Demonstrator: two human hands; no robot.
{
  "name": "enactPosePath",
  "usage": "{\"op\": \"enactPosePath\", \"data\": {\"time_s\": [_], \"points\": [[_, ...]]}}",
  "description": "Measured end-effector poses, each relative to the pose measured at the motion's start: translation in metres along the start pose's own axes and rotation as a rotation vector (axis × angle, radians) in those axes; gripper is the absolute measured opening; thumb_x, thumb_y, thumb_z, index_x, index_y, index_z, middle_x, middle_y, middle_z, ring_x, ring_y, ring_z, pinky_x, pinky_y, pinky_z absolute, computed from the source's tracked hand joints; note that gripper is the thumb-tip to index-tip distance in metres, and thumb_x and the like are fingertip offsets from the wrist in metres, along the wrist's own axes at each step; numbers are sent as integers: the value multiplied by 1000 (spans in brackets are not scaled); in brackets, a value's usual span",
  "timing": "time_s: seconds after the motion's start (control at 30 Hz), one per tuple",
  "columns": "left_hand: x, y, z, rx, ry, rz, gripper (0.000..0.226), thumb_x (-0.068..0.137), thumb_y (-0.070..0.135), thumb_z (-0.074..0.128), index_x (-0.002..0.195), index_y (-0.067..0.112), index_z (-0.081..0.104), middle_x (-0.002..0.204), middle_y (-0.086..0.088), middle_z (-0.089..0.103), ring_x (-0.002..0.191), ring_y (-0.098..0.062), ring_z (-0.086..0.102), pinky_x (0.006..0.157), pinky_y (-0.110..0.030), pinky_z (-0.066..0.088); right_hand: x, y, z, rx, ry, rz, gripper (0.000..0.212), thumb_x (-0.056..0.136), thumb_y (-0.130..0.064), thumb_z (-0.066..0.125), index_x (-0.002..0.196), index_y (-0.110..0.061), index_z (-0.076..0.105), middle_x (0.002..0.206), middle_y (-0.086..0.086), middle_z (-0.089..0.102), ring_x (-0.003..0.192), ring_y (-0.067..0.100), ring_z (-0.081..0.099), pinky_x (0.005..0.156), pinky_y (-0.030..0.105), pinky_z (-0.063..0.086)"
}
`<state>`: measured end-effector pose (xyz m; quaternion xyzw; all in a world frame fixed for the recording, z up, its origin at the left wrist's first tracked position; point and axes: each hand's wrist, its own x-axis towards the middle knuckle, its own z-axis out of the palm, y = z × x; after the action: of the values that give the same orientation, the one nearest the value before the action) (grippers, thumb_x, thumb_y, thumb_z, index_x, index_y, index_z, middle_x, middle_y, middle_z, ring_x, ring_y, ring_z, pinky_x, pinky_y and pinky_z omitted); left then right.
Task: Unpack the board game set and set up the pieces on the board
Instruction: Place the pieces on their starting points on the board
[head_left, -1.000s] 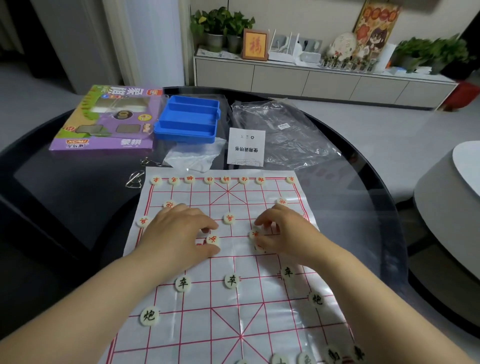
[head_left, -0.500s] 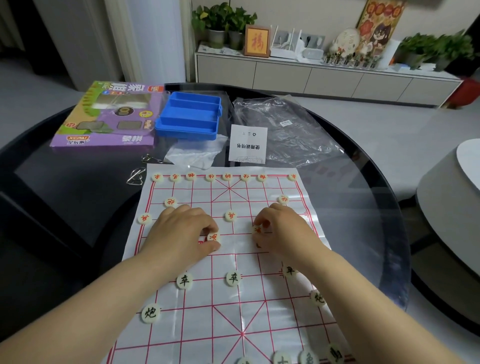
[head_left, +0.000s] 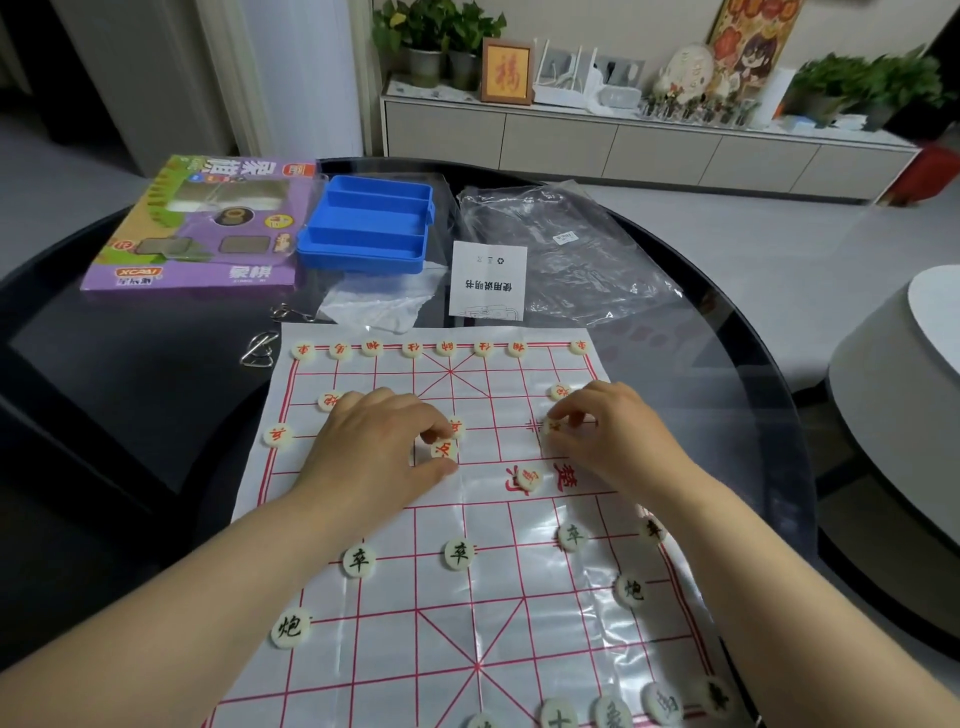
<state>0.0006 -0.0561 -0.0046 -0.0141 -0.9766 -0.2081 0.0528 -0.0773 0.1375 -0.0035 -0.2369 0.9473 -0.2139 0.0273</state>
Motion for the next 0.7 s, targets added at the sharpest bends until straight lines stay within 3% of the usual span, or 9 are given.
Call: {"op": "enactPosePath", "data": {"time_s": [0.23, 0.37, 0.47, 0.57, 0.7], "points": [[-3, 5, -3, -10, -19, -35, 33, 86, 42, 54, 117, 31, 53, 117, 16, 54, 93, -3, 29, 83, -17, 22, 9, -8, 9, -1, -15, -19, 27, 85, -28, 60, 109, -16, 63, 101, 2, 59, 102, 17, 45, 74, 21, 30], [-2, 5, -2, -13, -28, -44, 37, 84, 43, 56, 119, 33, 51, 99, 18, 49, 89, -3, 30, 73, -11, 23, 0, -6, 3, 49, 32, -48, 30, 86, -29, 58, 113, -16, 60, 93, -3, 54, 93, 11, 42, 72, 19, 32], [-1, 8, -1, 11, -41, -38, 37, 85, 43, 55, 120, 33, 50, 111, 15, 53, 92, -3, 30, 81, -15, 21, -10, -4, -2, 78, -46, -84, 24, 85, -28, 61, 106, -17, 64, 87, -9, 49, 86, 8, 39, 64, 11, 31], [1, 11, 0, 3, -57, -18, 32, 88, 37, 53, 119, 31, 52, 121, 15, 52, 101, -5, 36, 85, -16, 21, -18, -7, -1, 40, -122, -101, 28, 81, -34, 64, 105, -19, 63, 91, -8, 49, 91, 9, 41, 75, 19, 36], [7, 15, 4, -48, -48, 16, 34, 90, 27, 51, 124, 31, 49, 118, 15, 54, 111, -9, 42, 90, -17, 25, -20, -16, 6, -49, -117, -108, 31, 85, -37, 58, 108, -17, 60, 107, 0, 57, 101, 16, 45, 83, 25, 38]]}}
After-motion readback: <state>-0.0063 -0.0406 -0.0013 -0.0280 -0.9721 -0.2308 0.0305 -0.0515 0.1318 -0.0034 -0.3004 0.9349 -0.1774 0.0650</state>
